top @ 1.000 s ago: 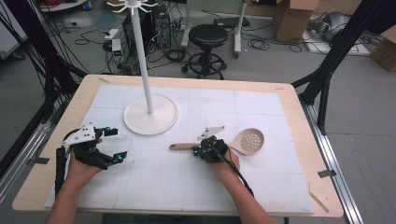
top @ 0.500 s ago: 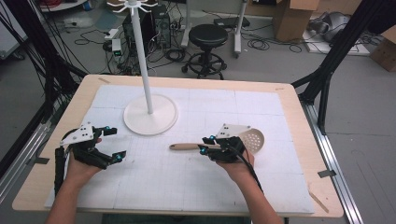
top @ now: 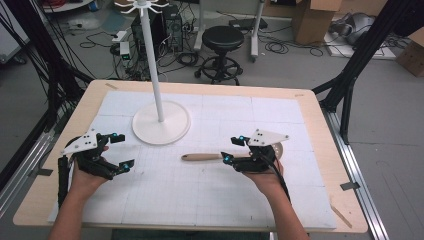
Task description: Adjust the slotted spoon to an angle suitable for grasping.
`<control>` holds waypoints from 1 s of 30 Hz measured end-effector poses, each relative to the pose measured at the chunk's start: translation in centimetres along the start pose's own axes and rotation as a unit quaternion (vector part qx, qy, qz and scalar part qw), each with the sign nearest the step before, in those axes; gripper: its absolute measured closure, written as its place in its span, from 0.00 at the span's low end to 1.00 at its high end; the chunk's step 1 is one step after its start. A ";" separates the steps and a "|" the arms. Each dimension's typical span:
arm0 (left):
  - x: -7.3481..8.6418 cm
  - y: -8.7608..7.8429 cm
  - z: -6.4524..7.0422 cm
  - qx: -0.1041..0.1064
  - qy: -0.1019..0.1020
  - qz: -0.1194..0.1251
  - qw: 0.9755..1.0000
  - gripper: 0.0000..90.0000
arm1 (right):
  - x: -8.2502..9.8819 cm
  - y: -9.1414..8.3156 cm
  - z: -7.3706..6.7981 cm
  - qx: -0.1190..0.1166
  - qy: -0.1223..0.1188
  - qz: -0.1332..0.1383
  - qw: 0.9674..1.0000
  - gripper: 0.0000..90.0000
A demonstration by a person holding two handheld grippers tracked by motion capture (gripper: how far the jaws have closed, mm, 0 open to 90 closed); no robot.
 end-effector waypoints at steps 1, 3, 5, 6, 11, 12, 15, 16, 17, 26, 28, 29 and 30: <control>-0.1 0.1 -0.1 0.001 0.000 0.003 1.000 0.02 | -0.1 -0.2 0.1 -0.001 -0.001 0.006 1.000 0.36; -0.1 0.1 -0.2 0.002 0.002 0.001 1.000 0.02 | -0.1 -0.3 0.2 0.001 -0.002 0.007 1.000 0.36; -0.2 0.4 0.1 0.006 0.004 -0.005 1.000 0.02 | -0.1 -0.6 0.5 -0.007 0.007 0.012 1.000 0.31; -0.2 0.4 0.1 0.006 0.004 -0.005 1.000 0.02 | -0.1 -0.6 0.5 -0.007 0.007 0.012 1.000 0.31; -0.7 0.6 0.3 0.014 0.009 0.000 1.000 0.02 | 0.0 -1.1 1.1 -0.008 0.053 0.024 0.998 0.17; -0.7 0.6 0.3 0.014 0.009 0.000 1.000 0.02 | 0.0 -1.1 1.1 -0.008 0.053 0.024 0.998 0.17; -0.8 0.5 0.3 0.016 0.009 0.002 1.000 0.02 | 0.0 -1.0 1.0 -0.014 0.045 0.025 0.999 0.16; -0.8 0.5 0.3 0.016 0.009 0.002 1.000 0.02 | 0.0 -1.0 1.0 -0.014 0.045 0.025 0.999 0.16; -0.8 0.5 0.3 0.015 0.010 0.002 1.000 0.02 | 0.2 -0.9 0.8 -0.015 0.042 0.019 0.999 0.16; -1.0 0.5 0.5 0.012 0.014 -0.002 1.000 0.02 | 0.6 -0.8 1.0 -0.017 0.039 0.010 0.999 0.15; -1.0 0.5 0.5 0.013 0.015 -0.002 1.000 0.02 | 0.6 -0.8 1.0 -0.016 0.041 0.009 0.999 0.15; -0.9 0.6 0.5 0.014 0.013 -0.002 1.000 0.02 | 0.6 -0.8 1.1 -0.014 0.040 0.008 0.999 0.15; -0.9 0.6 0.4 0.015 0.013 -0.002 1.000 0.02 | 0.7 -0.8 1.1 -0.015 0.036 0.007 0.999 0.15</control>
Point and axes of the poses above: each handheld gripper's, and its own axes: y roughly forward along the jaws, x roughly out of its underside, z roughly to its right, the point moved 5 cm from there along y, roughly forward along the jaws, and after that the axes turned 15 degrees about x, right-handed, at the moved point
